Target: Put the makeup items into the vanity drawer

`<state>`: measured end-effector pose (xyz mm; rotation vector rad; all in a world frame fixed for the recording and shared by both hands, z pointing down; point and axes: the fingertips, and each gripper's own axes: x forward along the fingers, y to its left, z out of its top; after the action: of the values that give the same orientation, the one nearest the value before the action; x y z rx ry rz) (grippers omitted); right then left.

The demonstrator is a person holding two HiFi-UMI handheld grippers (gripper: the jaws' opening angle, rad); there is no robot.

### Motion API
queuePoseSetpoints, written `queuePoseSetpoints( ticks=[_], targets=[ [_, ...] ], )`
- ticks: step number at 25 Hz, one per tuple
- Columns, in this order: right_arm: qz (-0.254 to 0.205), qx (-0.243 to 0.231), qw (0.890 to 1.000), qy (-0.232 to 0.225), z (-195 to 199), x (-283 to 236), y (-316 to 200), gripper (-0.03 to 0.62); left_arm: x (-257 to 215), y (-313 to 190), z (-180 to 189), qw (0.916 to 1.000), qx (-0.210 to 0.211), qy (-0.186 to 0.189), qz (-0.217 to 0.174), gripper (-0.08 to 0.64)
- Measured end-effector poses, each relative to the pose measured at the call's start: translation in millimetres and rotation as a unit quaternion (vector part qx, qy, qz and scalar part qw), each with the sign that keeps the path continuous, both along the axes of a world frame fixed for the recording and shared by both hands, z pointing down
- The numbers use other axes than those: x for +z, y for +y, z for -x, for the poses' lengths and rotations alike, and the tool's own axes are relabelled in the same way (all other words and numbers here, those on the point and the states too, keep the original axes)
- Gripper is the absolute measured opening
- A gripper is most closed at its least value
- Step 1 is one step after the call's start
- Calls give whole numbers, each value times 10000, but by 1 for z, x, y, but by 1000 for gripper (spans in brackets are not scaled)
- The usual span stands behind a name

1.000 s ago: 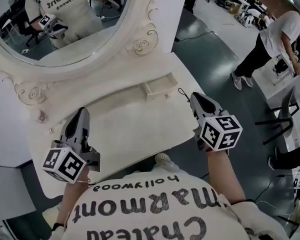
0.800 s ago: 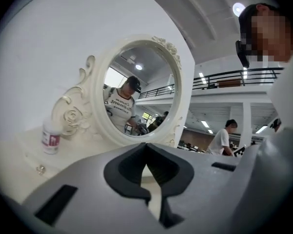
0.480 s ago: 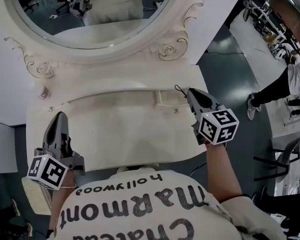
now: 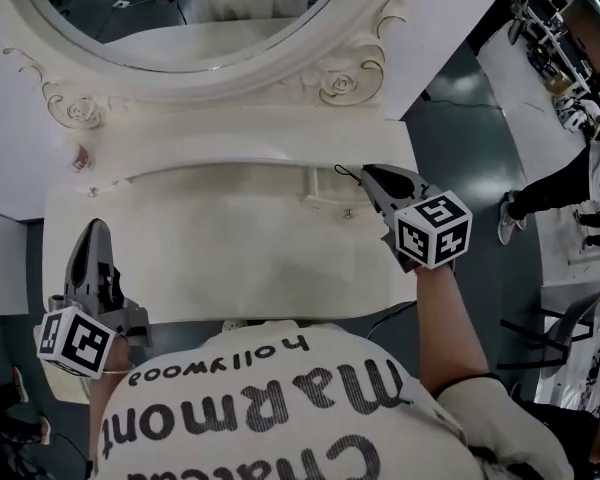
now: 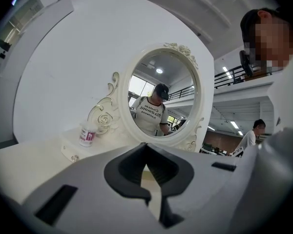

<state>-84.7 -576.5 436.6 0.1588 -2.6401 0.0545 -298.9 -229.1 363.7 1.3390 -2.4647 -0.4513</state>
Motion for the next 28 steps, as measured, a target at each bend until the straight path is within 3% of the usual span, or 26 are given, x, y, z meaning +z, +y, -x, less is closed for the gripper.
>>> queuePoseSetpoints(
  ticks=[13,28],
  targets=[
    [-457,-1150,9861,1112,7,37,15,34,1,12,-8,9997,-216,72,-88,9],
    [-926,-1796,9620,1834,19,65,20,34,9,33,-8,9983,-556,143,-75,8]
  ],
)
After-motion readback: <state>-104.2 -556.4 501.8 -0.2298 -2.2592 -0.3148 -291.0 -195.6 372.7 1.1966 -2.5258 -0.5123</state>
